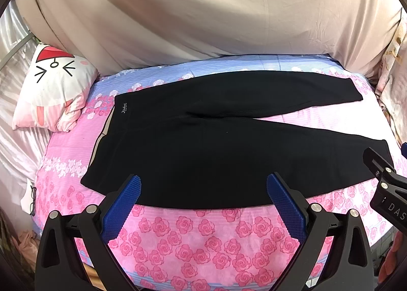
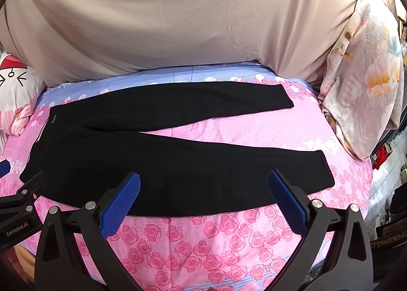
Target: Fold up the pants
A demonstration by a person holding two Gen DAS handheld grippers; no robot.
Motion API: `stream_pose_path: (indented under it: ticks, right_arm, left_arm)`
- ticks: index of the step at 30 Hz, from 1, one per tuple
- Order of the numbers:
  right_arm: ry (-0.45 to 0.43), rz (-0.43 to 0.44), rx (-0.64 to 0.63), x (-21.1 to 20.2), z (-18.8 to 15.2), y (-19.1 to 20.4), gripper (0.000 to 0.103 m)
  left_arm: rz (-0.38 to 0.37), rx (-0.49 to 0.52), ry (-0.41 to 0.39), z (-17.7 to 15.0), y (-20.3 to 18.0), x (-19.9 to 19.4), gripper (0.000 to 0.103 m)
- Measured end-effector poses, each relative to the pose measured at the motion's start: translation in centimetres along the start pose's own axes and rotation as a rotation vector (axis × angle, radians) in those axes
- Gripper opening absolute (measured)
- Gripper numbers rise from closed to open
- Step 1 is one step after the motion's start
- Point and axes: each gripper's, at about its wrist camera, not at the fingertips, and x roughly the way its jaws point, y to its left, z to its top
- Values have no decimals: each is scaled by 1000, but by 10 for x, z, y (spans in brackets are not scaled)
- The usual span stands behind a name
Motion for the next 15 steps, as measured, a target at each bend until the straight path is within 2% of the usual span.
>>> stream_pose_path:
  ticks: [15]
  right_arm:
    - [6,3,4,2,0,-1,98]
  left_arm:
    - [-2,4,4,3,0,1,98]
